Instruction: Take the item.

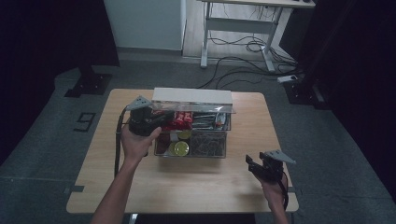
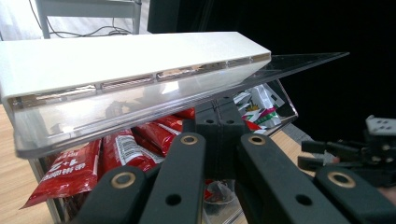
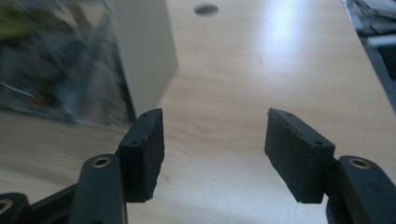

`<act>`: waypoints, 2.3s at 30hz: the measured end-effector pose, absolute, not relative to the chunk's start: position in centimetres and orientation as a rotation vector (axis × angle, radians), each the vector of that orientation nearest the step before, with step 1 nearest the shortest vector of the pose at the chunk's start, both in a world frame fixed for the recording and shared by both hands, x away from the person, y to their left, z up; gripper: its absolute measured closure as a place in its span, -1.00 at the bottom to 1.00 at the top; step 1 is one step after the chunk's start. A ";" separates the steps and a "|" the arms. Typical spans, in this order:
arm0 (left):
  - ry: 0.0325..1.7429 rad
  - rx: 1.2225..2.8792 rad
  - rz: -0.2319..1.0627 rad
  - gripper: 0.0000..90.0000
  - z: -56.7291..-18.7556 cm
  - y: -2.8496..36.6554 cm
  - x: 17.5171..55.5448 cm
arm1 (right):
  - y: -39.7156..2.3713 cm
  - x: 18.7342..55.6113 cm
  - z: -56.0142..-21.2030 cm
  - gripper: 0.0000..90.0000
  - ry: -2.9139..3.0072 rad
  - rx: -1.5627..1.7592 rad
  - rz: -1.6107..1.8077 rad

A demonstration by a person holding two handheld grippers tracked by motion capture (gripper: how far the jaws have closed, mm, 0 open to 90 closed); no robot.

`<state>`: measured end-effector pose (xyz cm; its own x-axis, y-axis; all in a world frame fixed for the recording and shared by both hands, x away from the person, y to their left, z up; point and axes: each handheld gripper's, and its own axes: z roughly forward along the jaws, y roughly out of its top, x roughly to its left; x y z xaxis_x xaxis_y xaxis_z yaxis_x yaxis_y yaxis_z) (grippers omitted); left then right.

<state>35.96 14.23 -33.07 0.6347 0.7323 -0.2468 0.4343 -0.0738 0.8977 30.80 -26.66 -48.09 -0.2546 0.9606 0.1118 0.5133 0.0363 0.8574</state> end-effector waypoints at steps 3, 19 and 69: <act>0.961 1.705 0.322 1.00 -33.1 14.3 36.0 | -26.1 30.8 -46.4 -0.13 1.811 1.448 1.186; 0.970 1.696 0.308 1.00 -33.1 14.3 36.1 | -24.2 31.2 -41.7 -0.04 1.817 1.362 1.332; 0.975 1.687 0.289 1.00 -33.2 14.6 36.3 | -16.9 34.8 -37.5 0.20 1.892 1.178 1.365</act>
